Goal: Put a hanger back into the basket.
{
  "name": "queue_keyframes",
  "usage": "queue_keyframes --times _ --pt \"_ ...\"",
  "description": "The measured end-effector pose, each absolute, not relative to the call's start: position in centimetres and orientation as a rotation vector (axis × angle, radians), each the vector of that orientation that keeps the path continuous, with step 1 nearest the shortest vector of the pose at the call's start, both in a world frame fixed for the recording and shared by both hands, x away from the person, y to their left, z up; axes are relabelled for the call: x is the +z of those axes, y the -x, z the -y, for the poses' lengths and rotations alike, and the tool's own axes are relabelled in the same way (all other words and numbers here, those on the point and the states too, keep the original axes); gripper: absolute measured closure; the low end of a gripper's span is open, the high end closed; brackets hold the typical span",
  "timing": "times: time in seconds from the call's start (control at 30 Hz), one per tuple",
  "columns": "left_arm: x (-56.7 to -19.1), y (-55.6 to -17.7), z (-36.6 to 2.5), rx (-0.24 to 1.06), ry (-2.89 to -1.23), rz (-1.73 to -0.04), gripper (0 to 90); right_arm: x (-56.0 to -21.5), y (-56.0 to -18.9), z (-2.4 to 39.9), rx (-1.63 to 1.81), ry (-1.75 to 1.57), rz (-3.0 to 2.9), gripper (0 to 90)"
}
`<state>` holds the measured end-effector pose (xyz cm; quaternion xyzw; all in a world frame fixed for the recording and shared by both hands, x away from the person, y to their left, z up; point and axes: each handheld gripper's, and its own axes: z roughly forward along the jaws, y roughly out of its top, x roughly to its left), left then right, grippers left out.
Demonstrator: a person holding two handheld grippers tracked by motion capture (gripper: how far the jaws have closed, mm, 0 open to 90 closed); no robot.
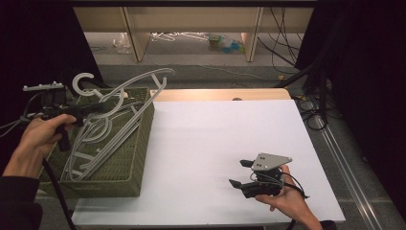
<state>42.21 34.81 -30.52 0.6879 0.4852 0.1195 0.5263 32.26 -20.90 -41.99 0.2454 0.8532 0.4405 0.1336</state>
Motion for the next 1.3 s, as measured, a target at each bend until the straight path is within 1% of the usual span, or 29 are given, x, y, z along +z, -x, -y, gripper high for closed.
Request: queue_keyframes --times 0.17,0.3,0.67,1.0,1.3 --pt "-30.9 -43.0 -37.0 0.335 -1.657 -1.190 79.8 -42.0 -32.3 21.0 1.276 -0.712 -2.469 27.0" --pt "-31.3 -43.6 -38.3 0.334 -1.662 -1.212 79.8 -42.1 -32.4 20.9 1.276 -0.706 -2.473 27.0" --pt "-32.7 -45.0 -40.3 0.367 -1.698 -1.247 79.7 -42.3 -32.5 20.9 1.277 -0.712 -2.479 27.0" --pt "-33.9 -45.2 -40.9 0.389 -1.731 -1.269 79.7 -42.3 -32.6 20.9 1.275 -0.717 -2.480 27.0" --pt "-35.3 -44.7 -42.5 0.391 -1.737 -1.306 79.7 -42.3 -32.6 20.9 1.269 -0.720 -2.490 27.1"
